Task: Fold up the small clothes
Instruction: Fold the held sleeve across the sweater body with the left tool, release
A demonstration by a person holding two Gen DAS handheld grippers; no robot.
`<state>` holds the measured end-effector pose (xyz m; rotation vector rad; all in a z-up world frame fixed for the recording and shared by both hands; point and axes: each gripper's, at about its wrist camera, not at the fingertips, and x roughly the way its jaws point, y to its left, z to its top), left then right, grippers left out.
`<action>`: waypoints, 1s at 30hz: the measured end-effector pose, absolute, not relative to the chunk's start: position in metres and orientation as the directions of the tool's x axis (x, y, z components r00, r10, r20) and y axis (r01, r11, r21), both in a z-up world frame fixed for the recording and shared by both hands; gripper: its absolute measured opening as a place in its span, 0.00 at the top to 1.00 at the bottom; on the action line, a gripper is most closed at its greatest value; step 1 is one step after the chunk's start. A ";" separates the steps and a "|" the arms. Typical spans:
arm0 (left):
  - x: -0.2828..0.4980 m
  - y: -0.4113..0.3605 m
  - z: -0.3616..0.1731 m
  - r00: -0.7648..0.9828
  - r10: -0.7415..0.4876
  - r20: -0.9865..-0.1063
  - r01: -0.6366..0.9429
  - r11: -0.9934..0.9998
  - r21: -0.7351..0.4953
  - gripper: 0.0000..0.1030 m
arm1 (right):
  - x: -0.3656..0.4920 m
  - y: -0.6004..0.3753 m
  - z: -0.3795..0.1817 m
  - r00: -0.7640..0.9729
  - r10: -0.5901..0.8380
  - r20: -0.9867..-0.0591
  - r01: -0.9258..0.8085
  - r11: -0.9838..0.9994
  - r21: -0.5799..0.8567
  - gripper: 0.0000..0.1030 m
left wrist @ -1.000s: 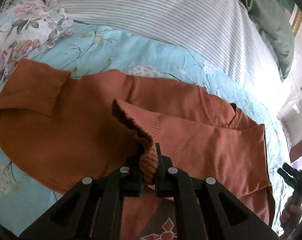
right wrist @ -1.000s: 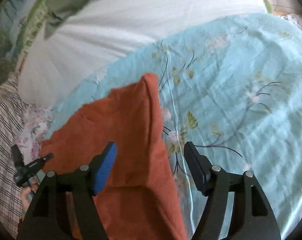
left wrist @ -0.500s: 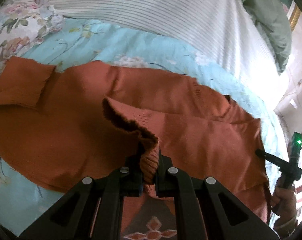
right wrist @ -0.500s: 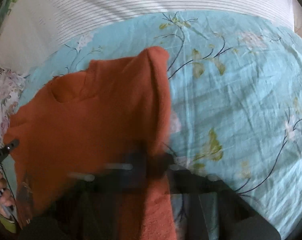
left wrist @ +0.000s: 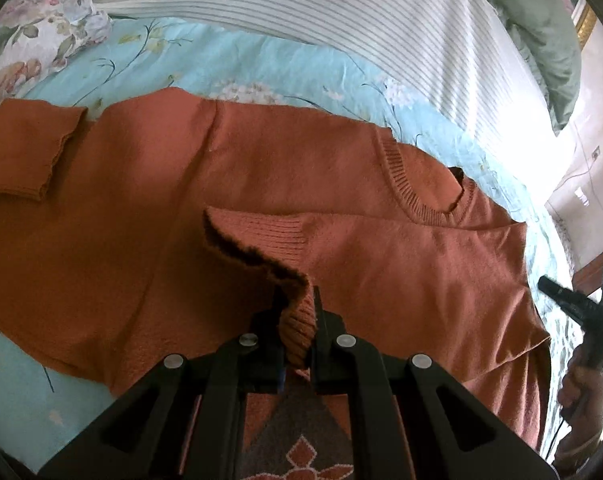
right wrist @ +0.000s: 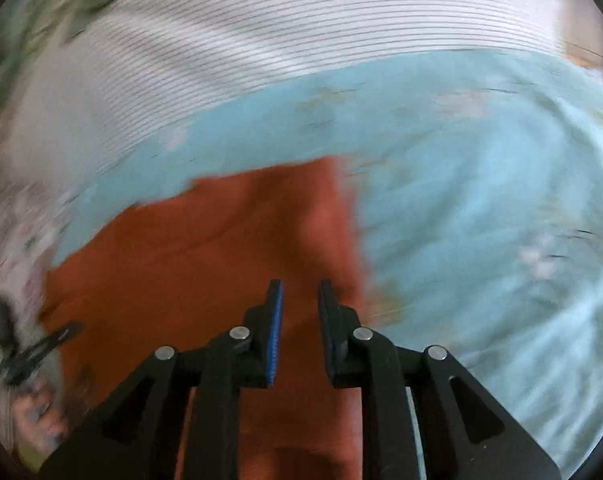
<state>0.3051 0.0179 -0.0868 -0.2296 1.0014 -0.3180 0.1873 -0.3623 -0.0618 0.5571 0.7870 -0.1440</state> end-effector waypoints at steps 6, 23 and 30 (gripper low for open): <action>0.302 0.039 -0.093 0.519 -0.256 -0.815 0.101 0.966 -0.239 0.88 | 0.192 -0.364 -0.096 0.620 0.018 -0.784 0.376 0.871 0.317 0.71; 0.330 0.133 -0.061 0.621 0.067 -0.781 -0.088 0.996 0.016 0.38 | 0.142 -0.291 -0.064 0.704 0.267 -0.658 0.231 0.790 0.568 0.33; 0.384 0.144 -0.096 0.552 0.171 -0.816 -0.125 0.985 0.122 0.53 | 0.145 -0.268 -0.064 0.663 0.332 -0.670 0.204 0.782 0.590 0.33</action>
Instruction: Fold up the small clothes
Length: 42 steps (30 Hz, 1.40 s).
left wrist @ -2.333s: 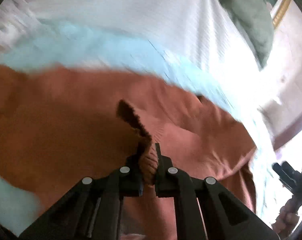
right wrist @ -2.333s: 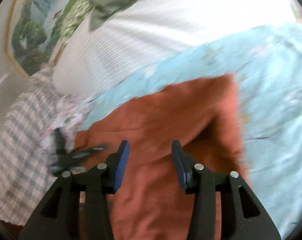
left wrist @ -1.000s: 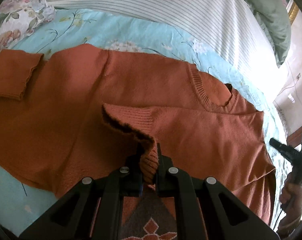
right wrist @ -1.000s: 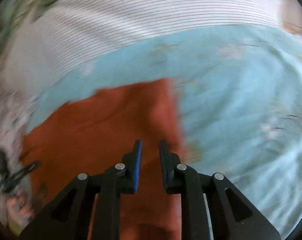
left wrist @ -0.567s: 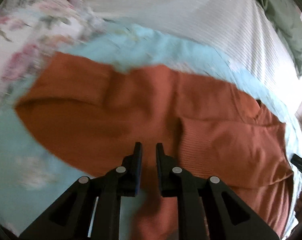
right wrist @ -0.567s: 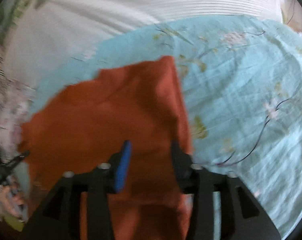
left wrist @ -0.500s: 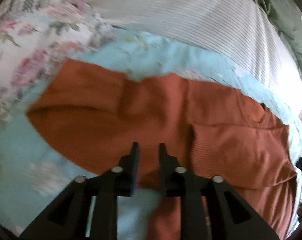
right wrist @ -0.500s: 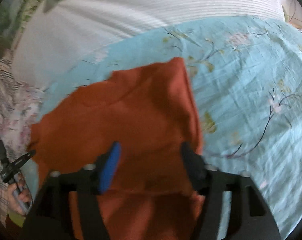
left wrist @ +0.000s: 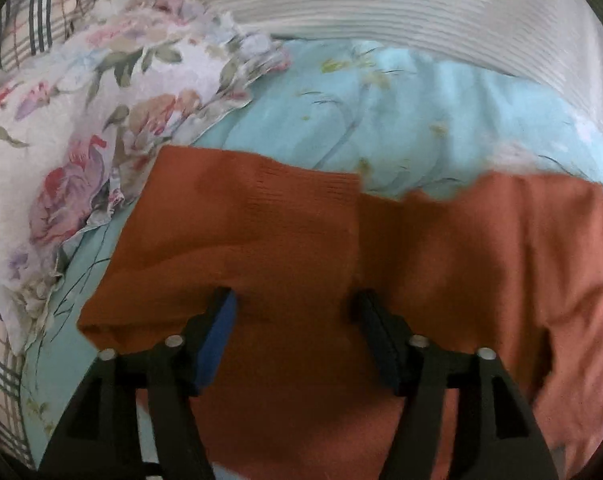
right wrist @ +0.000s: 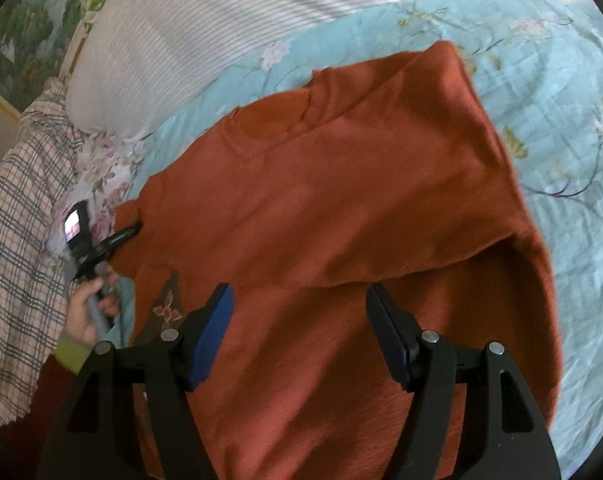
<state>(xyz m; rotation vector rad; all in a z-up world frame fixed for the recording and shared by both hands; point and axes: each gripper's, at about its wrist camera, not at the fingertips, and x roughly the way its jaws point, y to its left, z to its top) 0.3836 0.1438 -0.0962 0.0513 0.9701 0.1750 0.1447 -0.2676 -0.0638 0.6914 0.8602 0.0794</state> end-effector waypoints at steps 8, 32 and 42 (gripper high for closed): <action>0.350 0.168 -0.061 0.628 -0.050 -0.777 -0.126 0.978 -0.165 0.95 | 0.143 -0.248 -0.051 0.675 0.342 -0.654 0.154 0.802 0.578 0.33; 0.252 -0.165 -0.061 0.426 -0.533 -0.731 0.424 0.831 -0.359 0.93 | 0.083 -0.308 -0.056 0.737 0.253 -0.627 0.268 0.742 0.614 0.33; 0.219 -0.101 -0.073 0.456 -0.475 -0.753 0.313 0.877 -0.364 0.56 | 0.113 -0.300 -0.051 0.747 0.278 -0.604 0.219 0.754 0.619 0.33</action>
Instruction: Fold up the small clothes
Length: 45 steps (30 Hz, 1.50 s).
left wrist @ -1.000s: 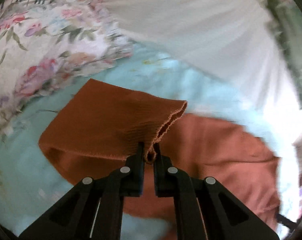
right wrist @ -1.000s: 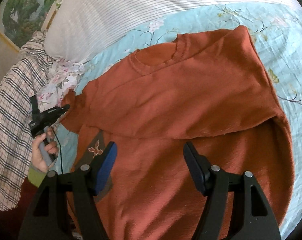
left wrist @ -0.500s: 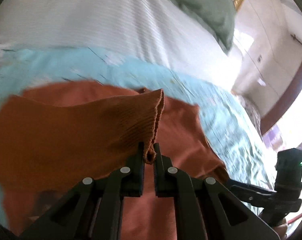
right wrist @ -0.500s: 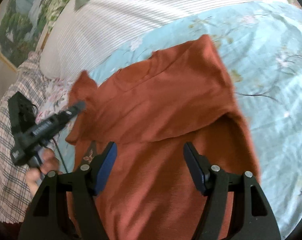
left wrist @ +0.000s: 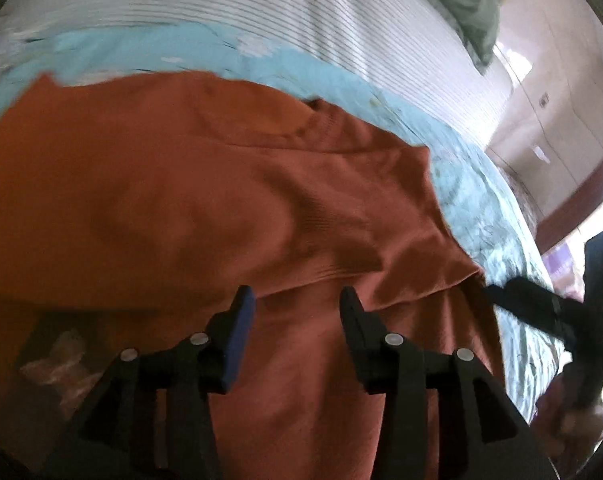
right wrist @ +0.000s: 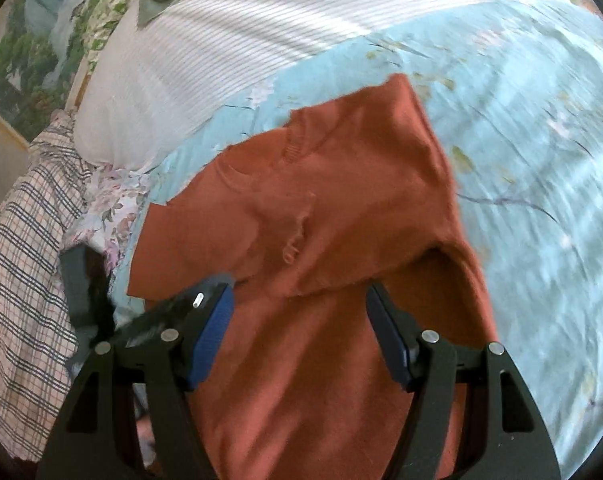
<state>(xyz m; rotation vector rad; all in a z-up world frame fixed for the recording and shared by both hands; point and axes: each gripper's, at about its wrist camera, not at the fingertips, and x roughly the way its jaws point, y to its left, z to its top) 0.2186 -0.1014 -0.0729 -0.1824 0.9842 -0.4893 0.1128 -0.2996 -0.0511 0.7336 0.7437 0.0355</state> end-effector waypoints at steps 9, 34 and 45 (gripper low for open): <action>0.199 0.063 -0.077 0.600 -0.201 -0.774 -0.039 0.959 -0.280 0.55 | 0.191 -0.280 -0.077 0.699 0.308 -0.646 0.199 0.783 0.589 0.33; 0.250 0.096 -0.076 0.688 -0.115 -0.717 -0.134 0.950 -0.281 0.67 | 0.157 -0.341 -0.061 0.772 0.147 -0.618 0.298 0.775 0.557 0.92; 0.229 0.107 -0.087 0.616 -0.061 -0.785 -0.144 0.972 -0.188 0.68 | 0.161 -0.331 -0.086 0.666 0.084 -0.741 0.371 0.825 0.427 0.86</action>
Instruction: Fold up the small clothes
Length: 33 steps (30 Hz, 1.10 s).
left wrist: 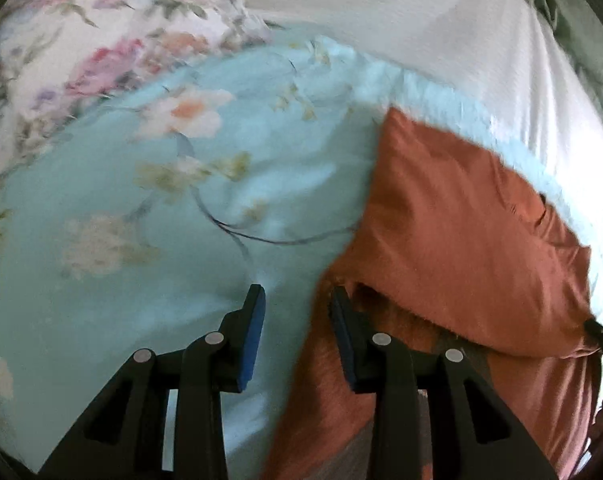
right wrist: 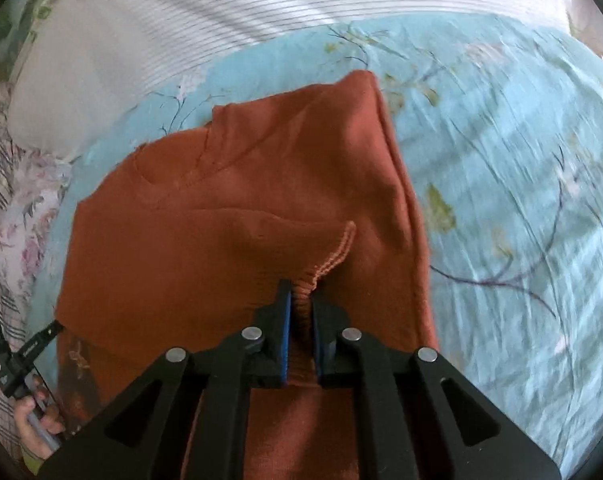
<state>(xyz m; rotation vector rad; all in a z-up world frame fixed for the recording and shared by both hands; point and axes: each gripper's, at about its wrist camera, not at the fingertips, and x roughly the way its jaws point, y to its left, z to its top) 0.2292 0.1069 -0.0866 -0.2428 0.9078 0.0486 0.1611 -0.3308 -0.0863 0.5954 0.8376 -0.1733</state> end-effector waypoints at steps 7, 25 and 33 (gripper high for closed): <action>0.240 0.088 -0.053 0.650 -0.210 -0.730 -0.006 0.960 -0.282 0.67 | 0.150 -0.320 -0.050 0.761 0.072 -0.645 0.304 0.838 0.452 0.86; 0.228 0.085 -0.072 0.581 -0.011 -0.814 -0.091 0.993 -0.078 0.39 | 0.140 -0.305 -0.068 0.713 0.159 -0.683 0.274 0.833 0.480 0.30; 0.142 0.121 -0.073 0.557 -0.047 -0.829 -0.119 0.984 -0.136 0.35 | 0.078 -0.283 -0.067 0.715 0.169 -0.679 0.240 0.852 0.465 0.30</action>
